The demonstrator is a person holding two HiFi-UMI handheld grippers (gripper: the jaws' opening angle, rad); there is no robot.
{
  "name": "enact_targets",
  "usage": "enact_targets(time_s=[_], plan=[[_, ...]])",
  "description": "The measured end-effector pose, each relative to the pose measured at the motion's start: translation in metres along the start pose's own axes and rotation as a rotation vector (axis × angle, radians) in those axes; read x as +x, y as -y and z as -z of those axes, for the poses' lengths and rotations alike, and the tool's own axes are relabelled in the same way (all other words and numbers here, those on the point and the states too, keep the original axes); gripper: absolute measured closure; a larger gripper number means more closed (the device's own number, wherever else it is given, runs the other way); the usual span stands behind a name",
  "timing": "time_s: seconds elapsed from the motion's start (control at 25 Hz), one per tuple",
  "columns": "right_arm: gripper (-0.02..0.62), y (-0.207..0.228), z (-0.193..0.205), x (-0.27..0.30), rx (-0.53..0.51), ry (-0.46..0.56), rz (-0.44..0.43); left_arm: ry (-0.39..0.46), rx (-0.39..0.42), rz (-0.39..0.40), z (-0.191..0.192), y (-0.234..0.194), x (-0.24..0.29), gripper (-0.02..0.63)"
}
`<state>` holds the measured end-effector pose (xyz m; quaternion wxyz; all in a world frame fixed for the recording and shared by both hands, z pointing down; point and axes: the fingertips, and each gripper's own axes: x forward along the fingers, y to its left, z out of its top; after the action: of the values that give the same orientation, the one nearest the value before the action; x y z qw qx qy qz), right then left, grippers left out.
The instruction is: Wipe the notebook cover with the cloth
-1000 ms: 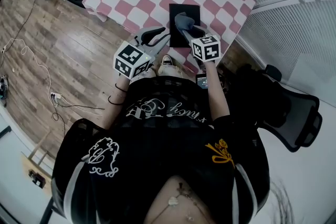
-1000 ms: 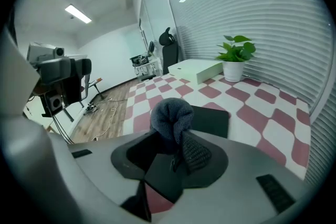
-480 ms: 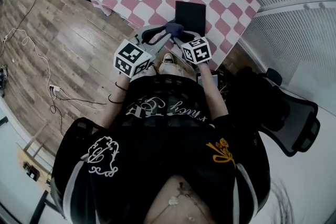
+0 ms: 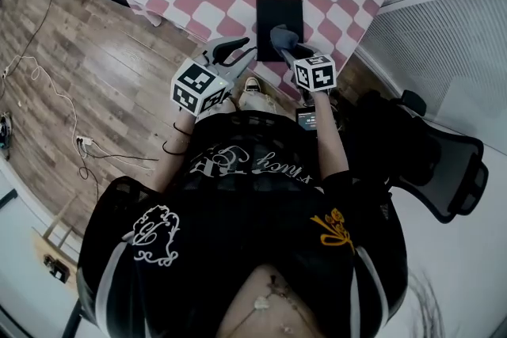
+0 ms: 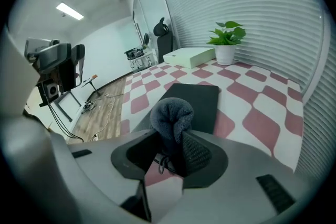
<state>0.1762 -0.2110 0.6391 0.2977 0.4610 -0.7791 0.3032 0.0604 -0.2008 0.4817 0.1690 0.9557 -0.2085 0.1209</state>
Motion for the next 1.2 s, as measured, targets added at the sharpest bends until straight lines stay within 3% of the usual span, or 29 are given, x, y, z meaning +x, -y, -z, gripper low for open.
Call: enact_targets(time_s=[0.44, 0.72, 0.96, 1.2], plan=[[0.465, 0.060, 0.030, -0.042, 0.183, 0.051, 0.143, -0.016, 0.020, 0.072, 0.001, 0.021, 0.018, 0.511], [0.465, 0.061, 0.026, -0.054, 0.186, 0.083, 0.167, -0.016, 0.020, 0.069, 0.003, 0.021, 0.016, 0.511], [0.465, 0.028, 0.001, -0.055, 0.118, 0.121, 0.118, -0.014, 0.015, 0.057, 0.006, 0.021, 0.007, 0.511], [0.465, -0.034, -0.015, -0.034, 0.014, 0.111, -0.002, -0.013, 0.011, 0.053, 0.009, 0.022, -0.001, 0.511]])
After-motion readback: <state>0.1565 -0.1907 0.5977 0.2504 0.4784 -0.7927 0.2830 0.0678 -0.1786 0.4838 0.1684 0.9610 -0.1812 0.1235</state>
